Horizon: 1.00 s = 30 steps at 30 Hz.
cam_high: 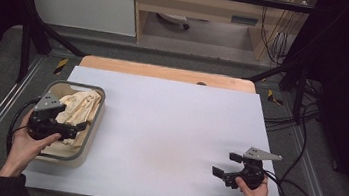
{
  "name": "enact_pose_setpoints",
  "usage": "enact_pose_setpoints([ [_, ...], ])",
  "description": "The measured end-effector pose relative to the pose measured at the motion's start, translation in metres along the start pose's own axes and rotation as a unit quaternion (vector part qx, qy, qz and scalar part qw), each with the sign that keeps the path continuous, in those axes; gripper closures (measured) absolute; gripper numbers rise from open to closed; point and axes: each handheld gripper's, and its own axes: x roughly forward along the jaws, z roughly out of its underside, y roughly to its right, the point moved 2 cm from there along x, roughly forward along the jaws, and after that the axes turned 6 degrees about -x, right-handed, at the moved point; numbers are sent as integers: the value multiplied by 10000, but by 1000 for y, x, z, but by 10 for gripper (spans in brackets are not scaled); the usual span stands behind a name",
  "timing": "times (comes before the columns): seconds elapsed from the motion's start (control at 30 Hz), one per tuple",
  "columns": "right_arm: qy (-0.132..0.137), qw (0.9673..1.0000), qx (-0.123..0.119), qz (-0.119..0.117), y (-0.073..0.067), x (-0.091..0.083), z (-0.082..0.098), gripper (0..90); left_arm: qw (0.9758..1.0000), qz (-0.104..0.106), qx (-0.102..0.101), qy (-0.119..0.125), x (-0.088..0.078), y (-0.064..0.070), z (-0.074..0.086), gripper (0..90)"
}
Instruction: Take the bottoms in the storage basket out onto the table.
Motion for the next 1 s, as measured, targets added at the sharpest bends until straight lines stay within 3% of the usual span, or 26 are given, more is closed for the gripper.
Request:
enact_pose_setpoints([
  [0.53, -27, 10000, -19, 10, 0, 1, 0, 5, 9994, -298, 34, -154, 24, -15, 2, 40],
  [1.0, -58, 10000, -32, 17, 0, 2, 1, 5, 9980, -492, -90, -383, 42, -29, 12, 51],
])
